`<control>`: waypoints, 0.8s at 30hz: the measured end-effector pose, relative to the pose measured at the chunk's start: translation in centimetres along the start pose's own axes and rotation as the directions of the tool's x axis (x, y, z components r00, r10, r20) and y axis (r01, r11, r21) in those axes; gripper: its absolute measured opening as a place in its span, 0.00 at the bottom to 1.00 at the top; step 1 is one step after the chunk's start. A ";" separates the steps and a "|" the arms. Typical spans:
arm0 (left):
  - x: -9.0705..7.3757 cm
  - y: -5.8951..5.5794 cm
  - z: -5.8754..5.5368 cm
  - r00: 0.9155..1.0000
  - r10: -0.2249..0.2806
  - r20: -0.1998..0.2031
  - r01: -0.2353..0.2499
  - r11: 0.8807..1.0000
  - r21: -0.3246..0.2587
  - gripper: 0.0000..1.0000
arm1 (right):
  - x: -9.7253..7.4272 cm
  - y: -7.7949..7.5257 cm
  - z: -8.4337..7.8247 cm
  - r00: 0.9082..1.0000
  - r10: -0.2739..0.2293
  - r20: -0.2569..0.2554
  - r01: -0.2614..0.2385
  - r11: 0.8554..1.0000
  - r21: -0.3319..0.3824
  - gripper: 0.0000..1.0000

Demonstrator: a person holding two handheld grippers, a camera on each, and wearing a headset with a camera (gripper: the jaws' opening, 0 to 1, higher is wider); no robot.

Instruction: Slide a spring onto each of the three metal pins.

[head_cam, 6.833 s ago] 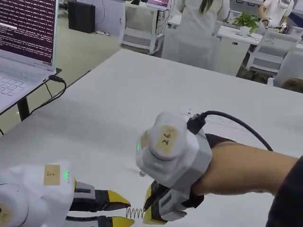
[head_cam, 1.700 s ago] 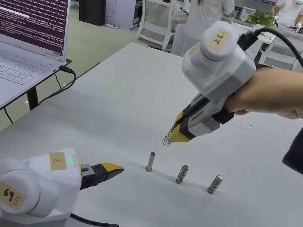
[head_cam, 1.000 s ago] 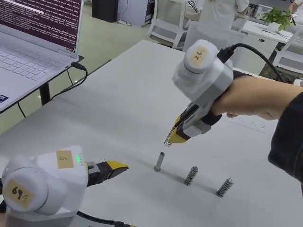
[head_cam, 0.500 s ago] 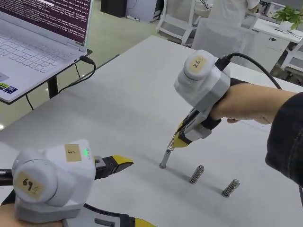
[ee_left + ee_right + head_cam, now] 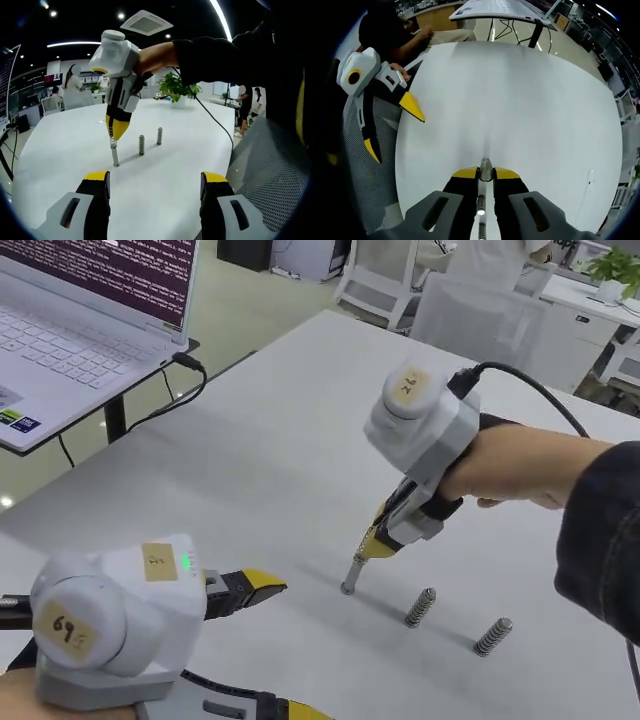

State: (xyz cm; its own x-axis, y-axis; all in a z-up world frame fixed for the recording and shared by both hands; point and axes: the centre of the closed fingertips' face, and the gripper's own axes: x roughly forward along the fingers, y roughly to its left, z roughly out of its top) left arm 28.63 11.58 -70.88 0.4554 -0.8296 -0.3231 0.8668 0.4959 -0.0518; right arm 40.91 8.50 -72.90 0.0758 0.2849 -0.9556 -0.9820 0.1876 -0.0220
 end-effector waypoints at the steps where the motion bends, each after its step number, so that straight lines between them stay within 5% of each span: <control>1: 0.0 0.0 0.0 1.000 0.000 0.001 0.000 1.000 -0.001 0.70 | 0.1 0.1 -0.1 1.000 0.000 -0.002 0.000 1.000 0.001 0.08; 24: -0.1 0.0 0.0 1.000 -0.001 -0.003 0.001 1.000 -0.002 0.68 | 3.9 2.6 -1.1 0.999 0.037 -0.039 -0.037 0.999 -0.003 0.08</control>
State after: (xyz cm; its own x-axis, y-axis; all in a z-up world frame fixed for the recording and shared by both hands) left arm 28.57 11.70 -70.85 0.4535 -0.8294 -0.3263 0.8669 0.4955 -0.0544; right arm 38.49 9.08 -76.99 0.0325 0.2546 -0.9665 -0.9846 0.1742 0.0128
